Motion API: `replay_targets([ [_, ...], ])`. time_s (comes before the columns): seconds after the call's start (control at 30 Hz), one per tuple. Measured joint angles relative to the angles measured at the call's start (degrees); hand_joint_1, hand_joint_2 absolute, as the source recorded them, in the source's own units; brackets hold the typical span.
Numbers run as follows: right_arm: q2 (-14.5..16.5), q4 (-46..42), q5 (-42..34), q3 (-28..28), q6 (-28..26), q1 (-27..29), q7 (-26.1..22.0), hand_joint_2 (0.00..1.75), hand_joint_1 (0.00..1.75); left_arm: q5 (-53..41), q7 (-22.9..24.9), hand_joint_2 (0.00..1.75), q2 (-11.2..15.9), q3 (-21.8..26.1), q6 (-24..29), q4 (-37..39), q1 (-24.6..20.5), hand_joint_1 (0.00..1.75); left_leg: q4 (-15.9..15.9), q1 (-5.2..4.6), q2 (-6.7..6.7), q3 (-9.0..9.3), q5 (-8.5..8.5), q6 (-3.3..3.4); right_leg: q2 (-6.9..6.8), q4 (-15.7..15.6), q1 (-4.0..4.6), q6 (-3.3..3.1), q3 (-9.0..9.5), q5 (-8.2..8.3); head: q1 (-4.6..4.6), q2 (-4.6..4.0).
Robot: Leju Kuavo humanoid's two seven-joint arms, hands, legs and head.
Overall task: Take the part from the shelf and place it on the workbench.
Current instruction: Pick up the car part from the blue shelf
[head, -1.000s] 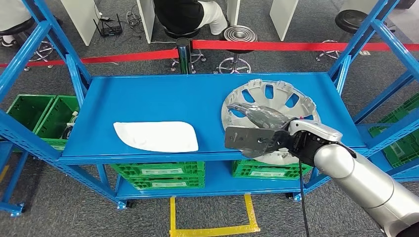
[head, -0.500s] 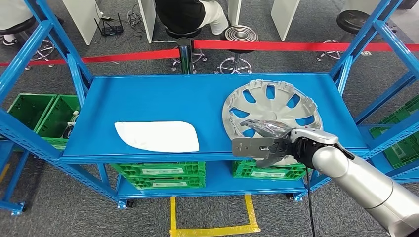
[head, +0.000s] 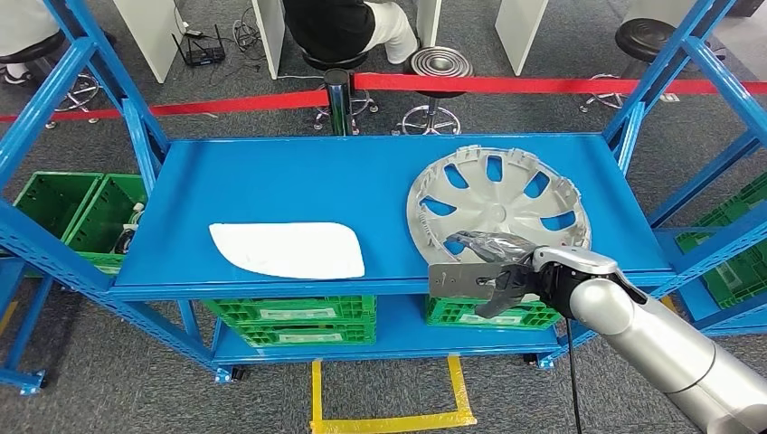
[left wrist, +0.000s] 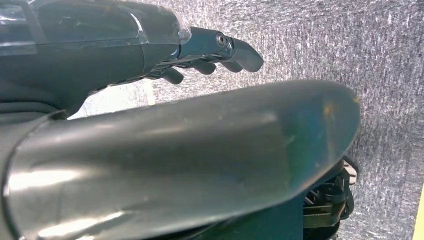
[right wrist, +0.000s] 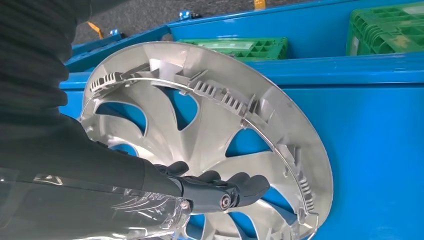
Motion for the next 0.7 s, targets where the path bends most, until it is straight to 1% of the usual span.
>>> replay_targets([
  [0.1, 0.3, 0.0, 0.3, -0.8, 0.5, 0.5, 0.0, 1.75, 0.00, 0.0, 0.0, 0.00, 0.0, 0.0, 0.0, 0.0, 0.0, 0.00, 0.0, 0.00, 0.01, 0.01, 0.00, 0.00, 0.00, 0.0, 0.00, 0.00, 0.00, 0.00, 0.01, 0.00],
  [0.27, 0.8, 0.0, 2.7, -2.6, 2.7, 2.4, 0.0, 1.75, 0.00, 0.1, 0.0, 0.00, 0.0, 0.0, 0.1, 0.0, 0.0, 0.00, 0.0, 0.00, 0.01, 0.01, 0.00, 0.00, -0.01, 0.0, 0.00, 0.00, 0.01, 0.00, 0.00, 0.00],
  [0.47, 2.3, -0.6, 10.1, -6.0, 5.7, 5.5, 0.0, 1.75, 0.00, 0.6, 0.2, 0.00, 0.0, -0.6, 0.3, 0.0, 0.0, 0.00, 0.0, 0.00, 0.04, 0.01, 0.00, 0.00, -0.01, 0.0, 0.00, 0.00, 0.01, 0.00, 0.02, 0.00],
  [0.7, 4.0, -1.4, 13.9, -9.4, 7.7, 7.8, 0.0, 1.75, 0.00, 0.9, 0.5, 0.00, 0.0, -1.3, 0.4, 0.0, 0.0, 0.00, 0.0, 0.00, 0.10, 0.03, 0.00, 0.00, 0.00, 0.0, 0.00, 0.00, 0.02, 0.00, 0.01, 0.00],
])
